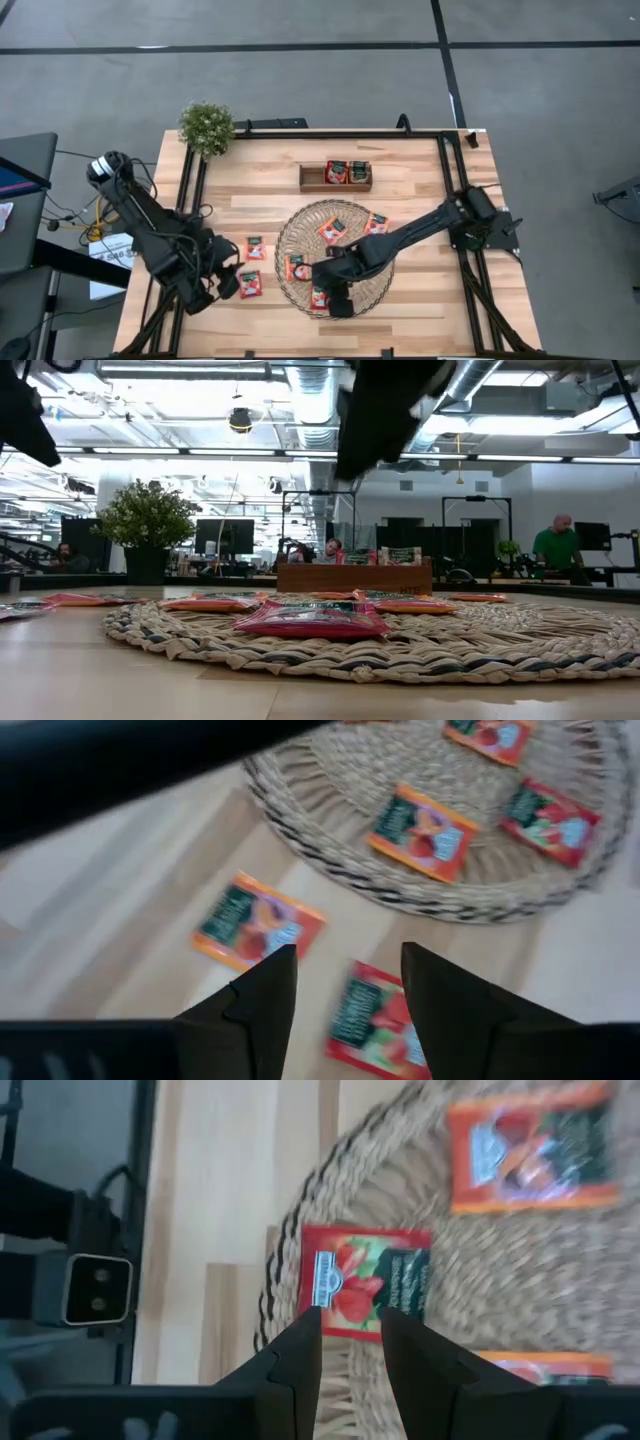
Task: Pick & Place Tea
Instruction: Put the red tea bag into the middle section of the wooden organizer
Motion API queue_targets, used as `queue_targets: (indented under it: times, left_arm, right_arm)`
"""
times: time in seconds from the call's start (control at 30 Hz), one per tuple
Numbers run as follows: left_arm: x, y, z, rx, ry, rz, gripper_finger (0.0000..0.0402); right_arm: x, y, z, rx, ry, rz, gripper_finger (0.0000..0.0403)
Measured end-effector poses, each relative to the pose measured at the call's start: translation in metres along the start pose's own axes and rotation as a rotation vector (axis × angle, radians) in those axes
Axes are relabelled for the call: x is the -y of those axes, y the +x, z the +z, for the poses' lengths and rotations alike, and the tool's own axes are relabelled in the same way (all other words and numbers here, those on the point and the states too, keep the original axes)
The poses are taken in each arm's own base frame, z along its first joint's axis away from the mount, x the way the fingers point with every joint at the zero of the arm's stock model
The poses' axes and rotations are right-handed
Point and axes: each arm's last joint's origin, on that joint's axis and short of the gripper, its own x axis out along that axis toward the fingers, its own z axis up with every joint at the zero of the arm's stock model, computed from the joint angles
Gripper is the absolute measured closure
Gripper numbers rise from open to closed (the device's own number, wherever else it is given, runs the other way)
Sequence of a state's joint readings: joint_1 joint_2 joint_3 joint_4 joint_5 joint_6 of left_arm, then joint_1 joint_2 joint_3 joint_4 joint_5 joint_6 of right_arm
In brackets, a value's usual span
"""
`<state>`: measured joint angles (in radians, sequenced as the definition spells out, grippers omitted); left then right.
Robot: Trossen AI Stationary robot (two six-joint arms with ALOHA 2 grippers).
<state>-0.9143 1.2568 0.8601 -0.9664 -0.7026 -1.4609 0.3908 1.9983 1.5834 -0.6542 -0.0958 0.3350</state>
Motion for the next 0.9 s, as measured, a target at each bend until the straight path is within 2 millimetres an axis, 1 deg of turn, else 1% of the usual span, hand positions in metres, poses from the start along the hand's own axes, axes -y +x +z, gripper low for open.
queue_targets:
  times: [0.1,0.2,0.3,0.43,0.53,0.63,0.7,0.77,0.83,0.9]
  left_arm:
    - [-0.01,0.004,0.003,0.018,0.033,0.017,0.0239]
    - [-0.021,0.003,0.012,0.071,0.058,0.02,0.0257]
    - [-0.032,-0.004,0.027,0.144,0.094,0.013,0.0283]
    - [-0.054,-0.016,0.049,0.248,0.131,0.028,0.0322]
    - [-0.071,-0.024,0.061,0.315,0.14,0.062,0.0345]
    - [-0.086,-0.031,0.069,0.355,0.149,0.086,0.036]
    - [-0.093,-0.035,0.072,0.375,0.148,0.093,0.0366]
    - [-0.098,-0.034,0.071,0.39,0.143,0.083,0.0368]
    - [-0.1,-0.027,0.064,0.408,0.124,0.051,0.0369]
    - [-0.1,-0.014,0.053,0.414,0.109,-0.009,0.0369]
  right_arm:
    - [0.001,0.011,0.0,-0.024,0.017,0.01,0.0305]
    - [0.003,0.018,0.0,-0.035,0.025,0.005,0.0305]
    - [0.007,0.018,0.0,-0.036,0.04,-0.005,0.0305]
    - [0.017,0.017,0.005,-0.024,0.062,-0.013,0.0305]
    - [0.025,0.016,0.008,-0.019,0.081,-0.006,0.0305]
    - [0.033,0.015,0.01,-0.029,0.102,0.027,0.0305]
    - [0.037,0.014,0.011,-0.03,0.112,0.036,0.0305]
    - [0.041,0.014,0.012,-0.028,0.119,0.033,0.0305]
    - [0.044,0.013,0.012,-0.026,0.124,0.032,0.0305]
    - [0.046,0.013,0.013,-0.025,0.129,0.029,0.0305]
